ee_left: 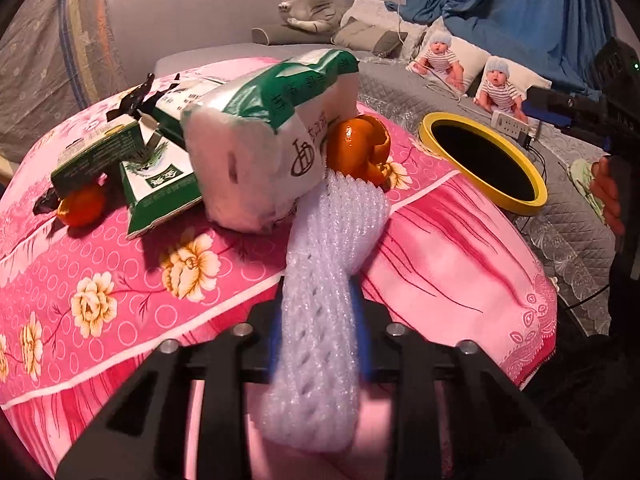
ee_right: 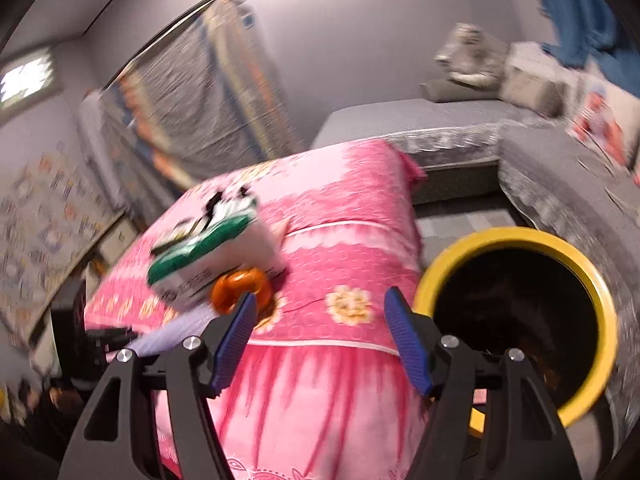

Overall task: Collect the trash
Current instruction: 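Grasp the white foam net with the left tool while the right tool grasps the orange peel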

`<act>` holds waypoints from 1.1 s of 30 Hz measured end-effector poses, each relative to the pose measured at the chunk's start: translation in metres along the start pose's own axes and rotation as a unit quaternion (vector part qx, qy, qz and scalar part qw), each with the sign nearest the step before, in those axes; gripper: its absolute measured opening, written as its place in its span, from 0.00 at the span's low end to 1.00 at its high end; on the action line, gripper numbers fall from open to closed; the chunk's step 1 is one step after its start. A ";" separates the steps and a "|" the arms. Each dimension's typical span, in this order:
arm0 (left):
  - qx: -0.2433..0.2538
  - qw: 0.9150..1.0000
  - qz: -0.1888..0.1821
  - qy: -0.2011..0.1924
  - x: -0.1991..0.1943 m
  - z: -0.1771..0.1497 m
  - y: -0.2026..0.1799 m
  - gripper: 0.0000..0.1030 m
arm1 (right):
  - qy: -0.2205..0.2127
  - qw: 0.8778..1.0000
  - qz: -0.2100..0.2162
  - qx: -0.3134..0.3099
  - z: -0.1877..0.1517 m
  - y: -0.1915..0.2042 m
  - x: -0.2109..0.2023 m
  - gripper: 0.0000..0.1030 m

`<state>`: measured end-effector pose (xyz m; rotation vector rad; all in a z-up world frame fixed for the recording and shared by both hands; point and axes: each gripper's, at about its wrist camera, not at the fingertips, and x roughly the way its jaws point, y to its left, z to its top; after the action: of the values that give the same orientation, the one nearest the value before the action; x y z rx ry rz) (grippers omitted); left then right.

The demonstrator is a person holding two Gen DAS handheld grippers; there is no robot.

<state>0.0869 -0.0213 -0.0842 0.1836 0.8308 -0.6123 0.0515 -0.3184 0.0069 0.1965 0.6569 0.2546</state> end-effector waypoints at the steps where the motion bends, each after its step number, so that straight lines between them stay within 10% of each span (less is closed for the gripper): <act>1: -0.001 1.000 0.002 -0.007 -0.005 -0.002 0.000 0.24 | 0.011 1.000 0.009 -0.021 0.000 0.009 0.008 0.61; 8: -0.051 0.996 -0.031 -0.064 -0.049 -0.017 0.014 0.24 | 0.053 0.990 0.026 -0.128 -0.001 0.054 0.071 0.61; 21: -0.091 0.991 -0.028 -0.098 -0.074 -0.037 0.034 0.24 | 0.139 0.981 0.067 -0.120 0.012 0.053 0.157 0.48; 33: -0.100 0.984 0.035 -0.140 -0.098 -0.028 0.030 0.25 | 0.097 0.985 0.137 -0.039 0.008 0.039 0.094 0.26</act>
<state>0.0361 0.0571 -0.0336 -0.0563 0.6061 -0.4717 0.1221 -0.2541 -0.0308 0.1875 0.8129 0.5685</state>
